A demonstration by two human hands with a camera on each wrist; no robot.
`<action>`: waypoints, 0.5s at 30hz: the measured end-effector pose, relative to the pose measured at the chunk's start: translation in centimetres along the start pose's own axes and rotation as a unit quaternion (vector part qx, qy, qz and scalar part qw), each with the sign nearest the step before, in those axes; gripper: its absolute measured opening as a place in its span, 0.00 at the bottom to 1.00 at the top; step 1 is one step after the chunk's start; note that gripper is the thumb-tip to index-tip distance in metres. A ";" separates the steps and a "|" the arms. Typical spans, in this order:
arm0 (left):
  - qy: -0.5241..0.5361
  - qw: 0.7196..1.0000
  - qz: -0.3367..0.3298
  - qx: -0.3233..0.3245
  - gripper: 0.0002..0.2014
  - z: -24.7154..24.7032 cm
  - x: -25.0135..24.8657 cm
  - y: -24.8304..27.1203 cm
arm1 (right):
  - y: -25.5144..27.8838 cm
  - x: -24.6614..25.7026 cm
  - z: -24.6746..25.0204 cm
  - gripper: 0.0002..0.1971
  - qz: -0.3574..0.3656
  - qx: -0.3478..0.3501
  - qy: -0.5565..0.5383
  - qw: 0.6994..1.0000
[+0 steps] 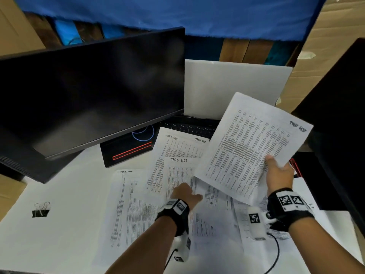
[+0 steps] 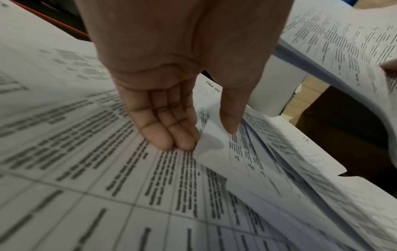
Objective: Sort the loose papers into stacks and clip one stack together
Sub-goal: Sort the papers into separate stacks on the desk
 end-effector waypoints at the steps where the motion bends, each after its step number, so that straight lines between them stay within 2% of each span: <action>1: -0.004 1.000 0.008 0.005 0.16 -0.5 -0.2 -0.2 | -0.3 0.1 0.5 0.20 0.006 -0.003 -0.002 1.000; 3: -0.022 0.999 0.021 0.017 0.21 -1.3 -0.6 -0.5 | -0.8 0.0 1.5 0.21 0.012 -0.014 -0.001 1.000; 6: -0.041 0.999 -0.006 0.011 0.07 -1.6 -1.5 -0.5 | -1.0 -0.1 2.7 0.21 0.009 -0.032 0.005 0.999; 9: 0.024 0.997 -0.043 -0.065 0.01 0.1 -2.0 -0.7 | -1.2 0.6 4.2 0.19 0.019 -0.062 0.036 0.997; 12: 0.108 0.980 -0.048 -0.163 0.07 4.5 -1.8 -1.1 | -1.5 1.2 5.4 0.17 0.042 -0.077 0.105 0.991; 15: 0.166 0.956 -0.059 -0.235 0.08 9.2 -1.5 -1.2 | -1.8 1.1 5.8 0.15 0.057 -0.068 0.163 0.983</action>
Point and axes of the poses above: each hand's wrist, its own y-axis away from the middle knuckle, its own z-axis out of the back of the hand, x = y × z, the point moved 5 cm from there along -y, towards the middle knuckle, and after that the axes turned 10 degrees about -x, right-handed, at the moved point
